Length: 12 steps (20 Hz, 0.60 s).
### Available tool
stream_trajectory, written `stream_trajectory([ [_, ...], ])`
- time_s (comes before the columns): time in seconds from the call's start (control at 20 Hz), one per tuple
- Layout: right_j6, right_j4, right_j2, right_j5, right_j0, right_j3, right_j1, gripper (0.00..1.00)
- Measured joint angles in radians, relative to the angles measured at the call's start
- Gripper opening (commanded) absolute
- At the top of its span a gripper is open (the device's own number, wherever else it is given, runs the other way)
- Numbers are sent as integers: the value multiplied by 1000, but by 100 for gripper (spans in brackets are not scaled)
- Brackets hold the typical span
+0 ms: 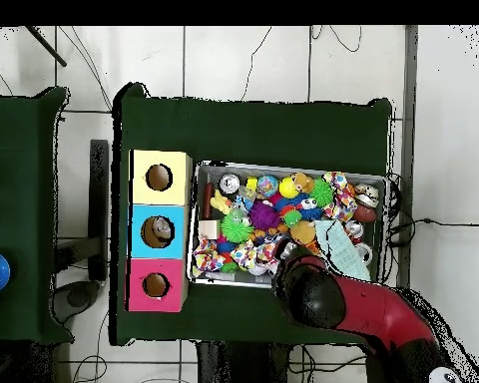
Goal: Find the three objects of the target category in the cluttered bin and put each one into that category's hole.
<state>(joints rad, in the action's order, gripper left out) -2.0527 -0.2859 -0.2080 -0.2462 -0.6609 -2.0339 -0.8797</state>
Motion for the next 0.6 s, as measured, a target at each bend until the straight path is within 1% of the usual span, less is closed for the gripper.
stream_trajectory([
  [0.3,0,37,0,-34,25,-2,-67,0],
  [0.4,0,38,1,-34,25,-2,-68,0],
  [0.6,0,38,1,-34,25,-2,-41,0],
])
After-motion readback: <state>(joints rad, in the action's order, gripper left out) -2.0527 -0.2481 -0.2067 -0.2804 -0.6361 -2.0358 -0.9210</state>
